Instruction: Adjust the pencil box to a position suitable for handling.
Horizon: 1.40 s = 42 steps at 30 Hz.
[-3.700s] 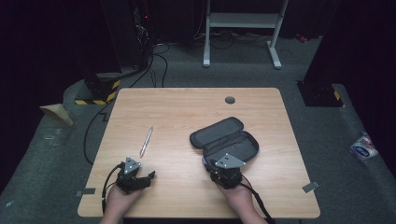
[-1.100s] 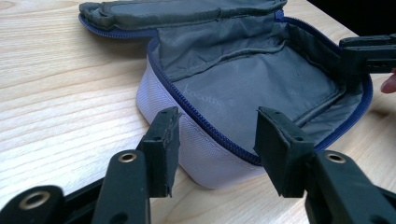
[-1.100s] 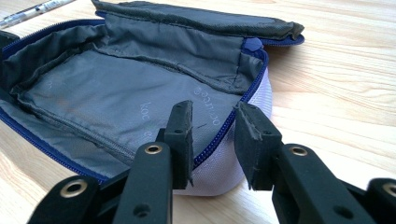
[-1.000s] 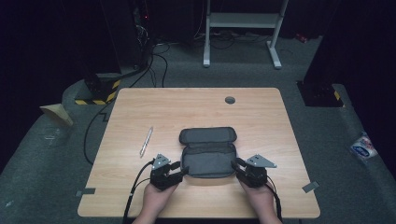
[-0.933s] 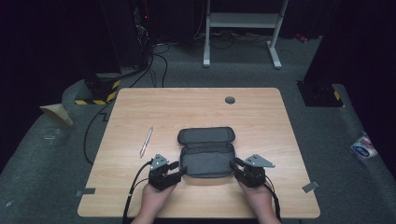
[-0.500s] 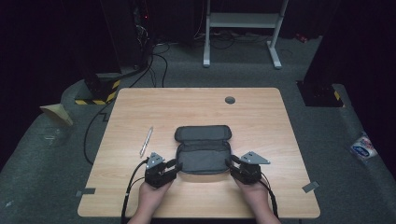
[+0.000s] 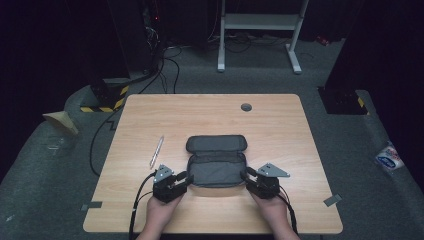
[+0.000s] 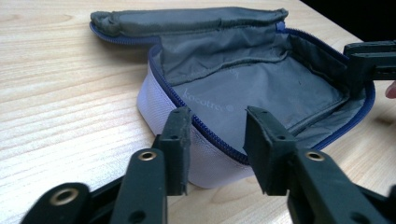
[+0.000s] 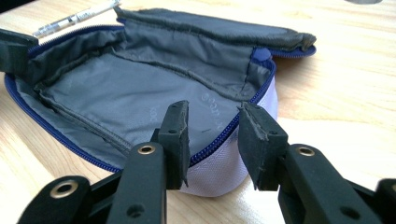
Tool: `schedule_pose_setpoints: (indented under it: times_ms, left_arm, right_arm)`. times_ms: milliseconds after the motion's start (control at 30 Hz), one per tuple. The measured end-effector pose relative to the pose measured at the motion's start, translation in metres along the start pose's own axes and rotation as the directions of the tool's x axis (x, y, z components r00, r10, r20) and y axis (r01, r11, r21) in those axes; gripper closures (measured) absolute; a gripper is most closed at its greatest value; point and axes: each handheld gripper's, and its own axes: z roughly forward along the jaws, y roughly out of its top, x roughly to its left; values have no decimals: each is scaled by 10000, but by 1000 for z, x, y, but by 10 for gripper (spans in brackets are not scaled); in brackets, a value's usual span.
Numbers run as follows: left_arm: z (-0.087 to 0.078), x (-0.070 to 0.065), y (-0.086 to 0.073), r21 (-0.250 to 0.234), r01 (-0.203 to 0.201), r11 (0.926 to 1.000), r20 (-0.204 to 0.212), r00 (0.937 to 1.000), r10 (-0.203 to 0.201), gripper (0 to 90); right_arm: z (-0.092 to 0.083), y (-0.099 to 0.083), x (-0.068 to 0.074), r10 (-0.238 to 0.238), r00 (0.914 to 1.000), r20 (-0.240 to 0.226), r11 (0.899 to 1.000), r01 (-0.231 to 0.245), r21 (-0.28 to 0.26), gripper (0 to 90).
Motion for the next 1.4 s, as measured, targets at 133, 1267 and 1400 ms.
schedule_pose_setpoints:
  times_ms: [133,1267,1400]
  left_arm:
    - [-2,2,-1,-223,10,9997,-87,10000,-12,550]
    - [-35,35,29,139,-1490,9887,-2332,9611,1481,509]
    - [-37,43,28,501,-1820,9820,-2481,9502,1888,480]
  right_arm:
    - [-5,3,1,34,10000,-61,9997,-35,-247,614]
    - [-46,-25,-43,356,9798,1965,9993,-369,31,582]
    - [-50,-28,-49,503,9772,2063,9980,-573,282,580]
